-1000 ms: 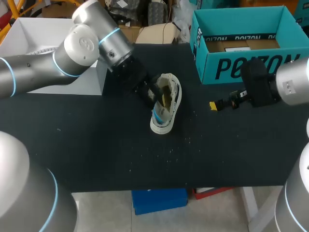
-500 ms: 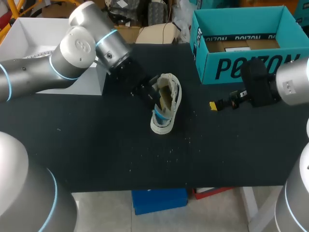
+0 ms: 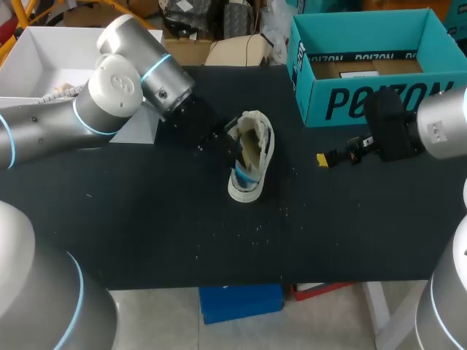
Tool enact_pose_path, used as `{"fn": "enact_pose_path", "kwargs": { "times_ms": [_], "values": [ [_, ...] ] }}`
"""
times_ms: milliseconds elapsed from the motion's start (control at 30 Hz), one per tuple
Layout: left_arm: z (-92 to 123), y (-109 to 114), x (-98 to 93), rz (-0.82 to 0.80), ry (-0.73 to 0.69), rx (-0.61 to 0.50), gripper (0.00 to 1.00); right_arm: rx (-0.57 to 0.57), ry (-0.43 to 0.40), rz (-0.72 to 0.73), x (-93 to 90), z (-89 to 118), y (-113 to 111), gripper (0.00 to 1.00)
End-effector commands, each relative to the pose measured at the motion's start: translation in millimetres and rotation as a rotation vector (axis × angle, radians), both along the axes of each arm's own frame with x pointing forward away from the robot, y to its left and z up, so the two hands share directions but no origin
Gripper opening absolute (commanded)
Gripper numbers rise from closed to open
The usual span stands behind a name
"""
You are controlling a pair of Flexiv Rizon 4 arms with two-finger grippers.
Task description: Take the shoe out of the shoebox, open the shoe tongue, remove and reinsert the insole, then place the shoe into the shoebox
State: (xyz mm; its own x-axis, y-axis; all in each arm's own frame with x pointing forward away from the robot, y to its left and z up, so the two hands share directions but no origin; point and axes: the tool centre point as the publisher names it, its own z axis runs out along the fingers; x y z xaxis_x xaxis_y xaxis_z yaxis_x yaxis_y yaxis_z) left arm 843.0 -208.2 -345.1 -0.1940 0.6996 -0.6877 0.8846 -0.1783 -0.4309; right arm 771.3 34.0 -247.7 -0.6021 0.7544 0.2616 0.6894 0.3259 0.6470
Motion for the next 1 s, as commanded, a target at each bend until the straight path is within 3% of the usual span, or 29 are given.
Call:
{"fn": "enact_pose_path", "kwargs": {
  "times_ms": [33, 1000],
  "values": [
    [-4, -1, 7.3, 0.005, -0.008, 0.0, 0.0, -0.002, 0.003, 0.0, 0.3, 1, 1, 1.0],
    [-21, -3, 52.6, 0.112, -0.104, 0.043, 0.0, -0.002, 0.003, 0.0, 0.3, 1, 1, 1.0]
  ]
}}
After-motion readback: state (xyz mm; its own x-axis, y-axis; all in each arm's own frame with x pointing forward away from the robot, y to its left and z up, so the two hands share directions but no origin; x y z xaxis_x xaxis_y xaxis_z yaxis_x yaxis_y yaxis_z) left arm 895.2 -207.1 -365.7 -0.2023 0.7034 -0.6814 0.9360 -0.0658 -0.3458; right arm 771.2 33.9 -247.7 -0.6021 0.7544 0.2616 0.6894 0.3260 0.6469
